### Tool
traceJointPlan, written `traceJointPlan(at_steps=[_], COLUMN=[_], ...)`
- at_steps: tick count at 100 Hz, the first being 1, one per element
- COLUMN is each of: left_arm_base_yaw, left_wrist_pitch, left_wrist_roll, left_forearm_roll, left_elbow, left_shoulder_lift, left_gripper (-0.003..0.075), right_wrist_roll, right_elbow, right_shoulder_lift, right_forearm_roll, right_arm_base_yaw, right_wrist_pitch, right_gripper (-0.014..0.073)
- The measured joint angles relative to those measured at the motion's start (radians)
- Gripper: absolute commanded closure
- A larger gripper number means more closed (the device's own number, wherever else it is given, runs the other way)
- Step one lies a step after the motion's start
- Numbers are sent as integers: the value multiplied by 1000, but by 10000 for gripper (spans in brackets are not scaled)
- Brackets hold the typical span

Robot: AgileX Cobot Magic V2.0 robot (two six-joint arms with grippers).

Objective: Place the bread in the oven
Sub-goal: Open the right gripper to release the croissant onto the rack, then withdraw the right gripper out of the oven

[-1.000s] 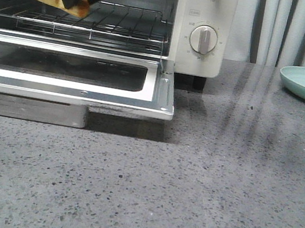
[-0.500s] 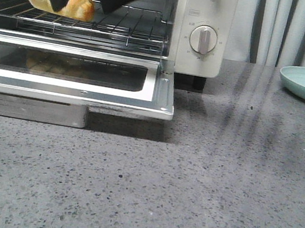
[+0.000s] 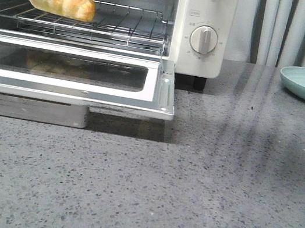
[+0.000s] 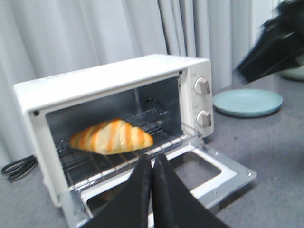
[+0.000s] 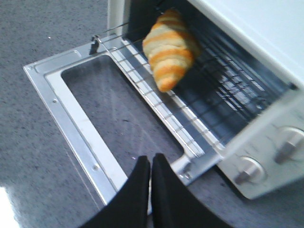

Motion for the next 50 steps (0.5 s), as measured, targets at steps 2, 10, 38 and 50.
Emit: traceJointPlan(at_steps=[2, 10, 38, 50], left_arm_base_yaw=[0, 0, 0, 0], left_wrist_pitch=[11, 37, 51, 51], left_wrist_roll=[-9, -45, -69, -69], left_forearm_roll=[12, 36, 47, 47], left_elbow=[0, 0, 0, 0], left_shoulder_lift=[-6, -13, -14, -14], left_gripper=[742, 742, 741, 741], right_wrist_roll=[0, 0, 0, 0], right_elbow=[28, 188, 521, 554], right_shoulder_lift=[-47, -240, -814, -923], right_forearm_roll=[-18, -66, -101, -104], right_arm_base_yaw=[-3, -28, -190, -250], right_wrist_pitch=[-15, -67, -139, -98], right_gripper=[642, 642, 642, 642])
